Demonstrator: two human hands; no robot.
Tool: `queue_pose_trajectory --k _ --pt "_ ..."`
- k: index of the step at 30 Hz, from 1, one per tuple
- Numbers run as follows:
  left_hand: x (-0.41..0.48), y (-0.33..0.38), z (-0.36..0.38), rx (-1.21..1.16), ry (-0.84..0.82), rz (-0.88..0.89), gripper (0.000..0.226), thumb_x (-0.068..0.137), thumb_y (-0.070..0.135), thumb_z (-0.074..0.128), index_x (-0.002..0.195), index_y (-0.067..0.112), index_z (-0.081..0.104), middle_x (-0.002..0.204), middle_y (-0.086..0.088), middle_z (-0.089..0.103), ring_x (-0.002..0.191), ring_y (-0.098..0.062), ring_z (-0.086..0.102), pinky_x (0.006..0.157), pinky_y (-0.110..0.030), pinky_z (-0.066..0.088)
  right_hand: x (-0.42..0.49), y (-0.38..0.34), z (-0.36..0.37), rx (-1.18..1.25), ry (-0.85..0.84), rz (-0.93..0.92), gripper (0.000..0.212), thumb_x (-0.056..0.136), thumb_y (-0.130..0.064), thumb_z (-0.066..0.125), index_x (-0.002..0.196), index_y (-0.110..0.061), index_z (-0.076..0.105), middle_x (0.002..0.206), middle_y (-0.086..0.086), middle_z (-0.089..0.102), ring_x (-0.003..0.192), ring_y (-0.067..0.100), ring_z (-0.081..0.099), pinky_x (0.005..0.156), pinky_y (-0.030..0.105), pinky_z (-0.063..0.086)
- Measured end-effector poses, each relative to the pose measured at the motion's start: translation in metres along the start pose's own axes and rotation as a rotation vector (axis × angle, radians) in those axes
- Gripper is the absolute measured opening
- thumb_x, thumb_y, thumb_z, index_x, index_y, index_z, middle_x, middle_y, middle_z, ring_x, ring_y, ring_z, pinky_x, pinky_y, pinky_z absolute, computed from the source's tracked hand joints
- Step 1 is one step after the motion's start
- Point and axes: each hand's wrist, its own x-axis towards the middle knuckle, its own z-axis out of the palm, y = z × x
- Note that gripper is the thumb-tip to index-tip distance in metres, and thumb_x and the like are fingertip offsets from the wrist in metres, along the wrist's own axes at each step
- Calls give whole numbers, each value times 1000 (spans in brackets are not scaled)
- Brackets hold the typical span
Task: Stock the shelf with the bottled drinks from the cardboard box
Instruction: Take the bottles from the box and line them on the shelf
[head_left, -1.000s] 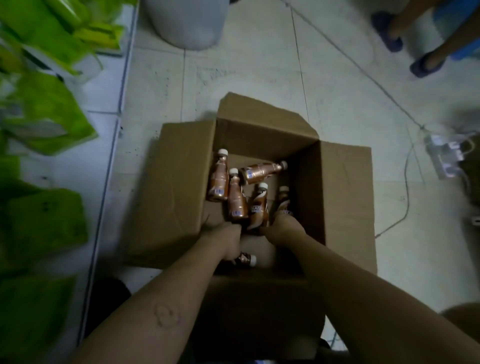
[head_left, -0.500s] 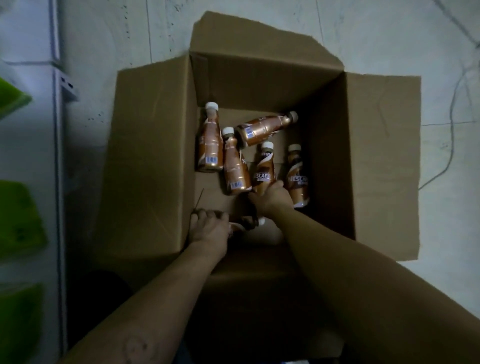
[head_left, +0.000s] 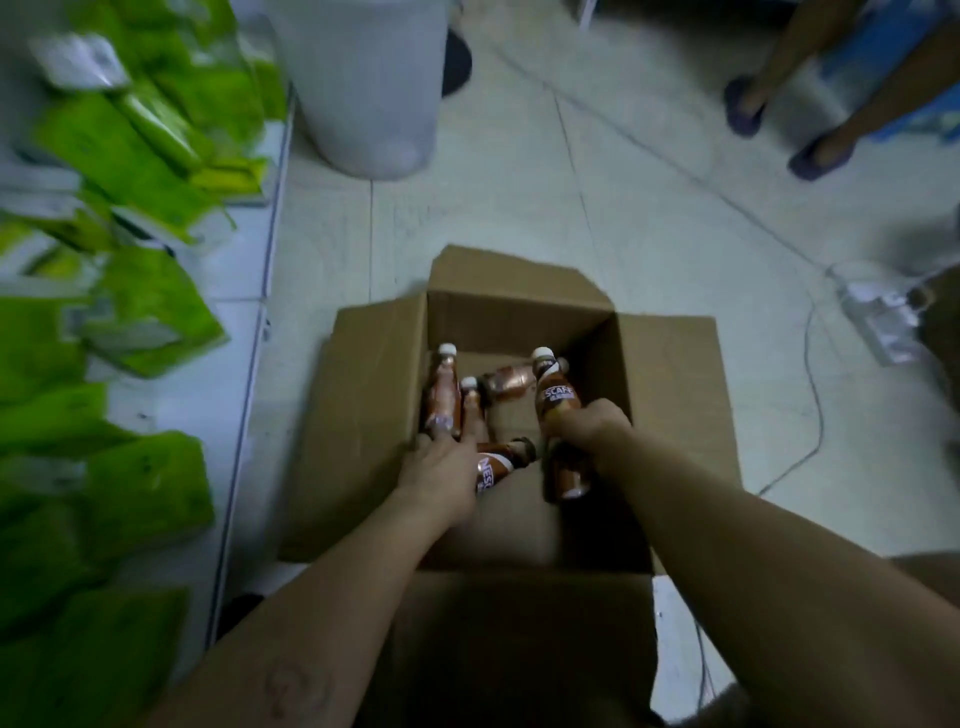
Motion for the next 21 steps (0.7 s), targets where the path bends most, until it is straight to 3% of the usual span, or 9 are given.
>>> queue_pose_trajectory --k 3,7,10,13,16,21 --pt "-41 7 -38 -116 150 -11 89 82 30 67 152 23 11 151 -20 19 130 -38 35 107 -43 34 -50 -22 -37 204 -1 -156 20 75 -18 71 75 -1 61 84 22 71 78 35 70 80 48 59" --pt "-102 12 -85 -271 414 -80 74 82 31 68 144 22 30 147 -18 28 133 -37 32 108 -42 33 -123 -45 -75 538 -141 -341 17 74 -1 73 88 5 65 79 18 64 67 29 63 63 38 56" --pt "-151 14 -117 -388 603 -98 67 80 28 71 138 23 37 135 -14 39 124 -33 42 101 -42 40 -176 -58 -95 553 -175 -502 40 75 -4 76 110 7 60 93 20 67 75 30 67 58 34 57" --pt "-199 13 -146 -456 775 -75 67 78 29 74 135 24 40 124 -9 43 116 -29 48 96 -42 45 -227 -67 -106 582 -248 -632 59 75 -8 78 126 1 49 112 22 63 92 33 68 76 40 58" --pt "-244 11 -170 -497 923 -45 70 75 33 77 135 25 43 126 -8 44 115 -28 49 95 -41 45 -282 -75 -109 649 -344 -774 60 79 -3 74 132 -2 45 116 22 61 97 35 67 84 43 56" --pt "-314 5 -204 -586 1172 39 69 70 37 78 131 30 46 117 -3 48 105 -23 54 84 -31 45 -368 -80 -114 662 -502 -1018 48 78 -2 72 122 -9 55 112 14 66 100 30 66 81 37 56"
